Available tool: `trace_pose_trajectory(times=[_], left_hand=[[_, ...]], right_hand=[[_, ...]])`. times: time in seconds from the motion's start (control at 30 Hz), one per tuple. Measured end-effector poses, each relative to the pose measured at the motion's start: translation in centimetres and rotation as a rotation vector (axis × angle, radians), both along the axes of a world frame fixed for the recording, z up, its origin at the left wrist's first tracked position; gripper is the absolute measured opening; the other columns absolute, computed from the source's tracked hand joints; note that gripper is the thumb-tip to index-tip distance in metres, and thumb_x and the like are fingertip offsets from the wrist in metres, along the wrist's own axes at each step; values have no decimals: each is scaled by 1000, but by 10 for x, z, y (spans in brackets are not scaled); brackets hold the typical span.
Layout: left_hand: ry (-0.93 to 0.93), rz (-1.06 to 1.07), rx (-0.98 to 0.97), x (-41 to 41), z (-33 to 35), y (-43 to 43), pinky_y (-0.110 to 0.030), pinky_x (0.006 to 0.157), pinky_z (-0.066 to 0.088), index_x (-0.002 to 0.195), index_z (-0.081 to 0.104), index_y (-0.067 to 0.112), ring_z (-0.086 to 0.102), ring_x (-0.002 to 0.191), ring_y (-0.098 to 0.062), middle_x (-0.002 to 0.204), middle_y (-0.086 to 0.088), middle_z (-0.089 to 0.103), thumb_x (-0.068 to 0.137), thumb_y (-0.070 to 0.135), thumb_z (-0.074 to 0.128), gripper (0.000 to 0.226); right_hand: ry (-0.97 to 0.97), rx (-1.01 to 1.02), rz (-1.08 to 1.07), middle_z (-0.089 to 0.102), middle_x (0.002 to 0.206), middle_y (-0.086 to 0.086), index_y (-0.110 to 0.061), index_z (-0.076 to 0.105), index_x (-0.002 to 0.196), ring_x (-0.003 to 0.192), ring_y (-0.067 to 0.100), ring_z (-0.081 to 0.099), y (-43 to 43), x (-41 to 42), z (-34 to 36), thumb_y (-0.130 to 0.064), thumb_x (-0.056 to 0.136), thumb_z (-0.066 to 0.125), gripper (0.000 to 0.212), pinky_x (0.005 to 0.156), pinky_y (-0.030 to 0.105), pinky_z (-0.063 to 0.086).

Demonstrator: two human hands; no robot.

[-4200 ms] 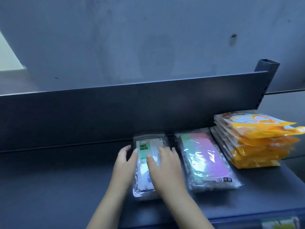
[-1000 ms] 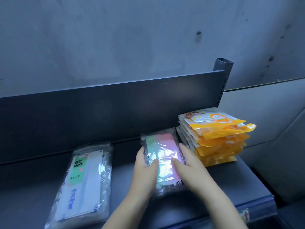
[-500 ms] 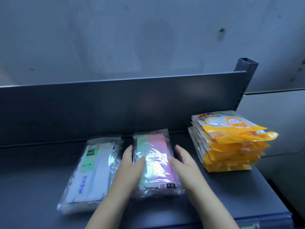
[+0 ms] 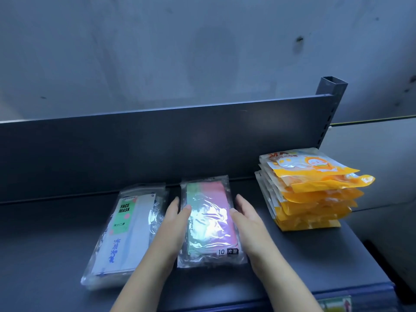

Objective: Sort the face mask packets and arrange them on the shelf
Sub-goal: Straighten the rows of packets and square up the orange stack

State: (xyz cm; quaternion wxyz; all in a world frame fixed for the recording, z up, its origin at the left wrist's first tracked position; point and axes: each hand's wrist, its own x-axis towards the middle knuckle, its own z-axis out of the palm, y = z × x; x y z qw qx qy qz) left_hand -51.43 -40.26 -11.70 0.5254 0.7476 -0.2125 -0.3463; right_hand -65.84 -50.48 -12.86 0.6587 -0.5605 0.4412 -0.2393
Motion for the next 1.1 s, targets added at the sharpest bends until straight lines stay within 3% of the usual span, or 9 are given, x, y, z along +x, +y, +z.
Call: trace_pose_trajectory(times=[0.1, 0.2, 0.37, 0.5, 0.63, 0.73, 0.9, 1.0, 1.1], left_hand=[[-51, -14, 35, 0, -2, -2, -41, 124, 28, 164, 22, 37, 35, 151, -15, 168, 14, 31, 101, 47, 48, 69], [-211, -66, 102, -6, -2, -3, -34, 126, 17, 167, 13, 28, 17, 158, -11, 173, 13, 15, 104, 41, 50, 74], [-864, -175, 260, -9, 12, 2, -34, 128, 13, 167, 12, 23, 0, 160, -9, 175, 12, 3, 99, 65, 31, 82], [-1118, -190, 266, -14, 39, -6, -37, 128, 15, 162, 33, 17, 14, 160, -16, 170, 5, 29, 93, 68, 1, 91], [-1113, -180, 227, -26, 65, -14, -41, 128, 21, 158, 39, 19, 18, 159, -18, 167, 5, 36, 93, 68, 2, 90], [-1030, -178, 139, -44, 86, -25, -36, 127, 20, 158, 39, 21, 17, 159, -14, 167, 7, 35, 97, 65, 13, 80], [-927, -230, 24, -76, 97, -61, -26, 123, 17, 160, 36, 23, 17, 158, -9, 168, 10, 33, 101, 70, 16, 79], [-671, -235, -54, -96, 88, -94, -22, 118, 17, 160, 38, 23, 24, 155, -6, 167, 10, 34, 106, 55, 30, 63], [-609, -247, 0, -106, 69, -127, -30, 123, 21, 158, 41, 15, 29, 155, -15, 167, 2, 37, 105, 58, 31, 69]], right_hand=[[7, -5, 32, 56, 148, -18, -40, 46, 150, 132, 6, 57, 4, 2, 0, -31, 98, 56, 54, 116, 39, 43], [58, -124, 68, 52, 150, -16, -43, 44, 147, 134, 5, 52, 9, 5, 1, -29, 100, 55, 51, 117, 33, 39], [475, -797, 241, 18, 171, -9, -22, 23, 163, 158, 8, 9, 9, 1, 17, -40, 108, 38, 60, 122, 23, 12], [621, -1133, 317, 39, 164, 5, -10, 39, 156, 157, 22, 24, 9, -5, 42, -46, 101, 38, 66, 125, 37, 25], [584, -1256, 213, 62, 145, 8, -7, 59, 142, 143, 27, 49, 7, -23, 67, -45, 94, 45, 63, 113, 42, 46], [532, -1275, 161, 53, 154, 7, -8, 52, 148, 151, 24, 38, -8, -51, 88, -45, 95, 47, 65, 119, 36, 33], [411, -1125, -54, 46, 158, -3, -16, 51, 150, 154, 10, 25, -58, -108, 118, -42, 102, 50, 55, 112, 7, 10], [365, -941, -163, 44, 160, -6, -21, 51, 150, 153, 7, 26, -96, -139, 121, -39, 104, 52, 50, 114, 18, 20], [309, -732, -236, 51, 154, -2, -18, 55, 147, 146, 14, 40, -133, -160, 105, -38, 105, 52, 47, 116, 29, 29]])
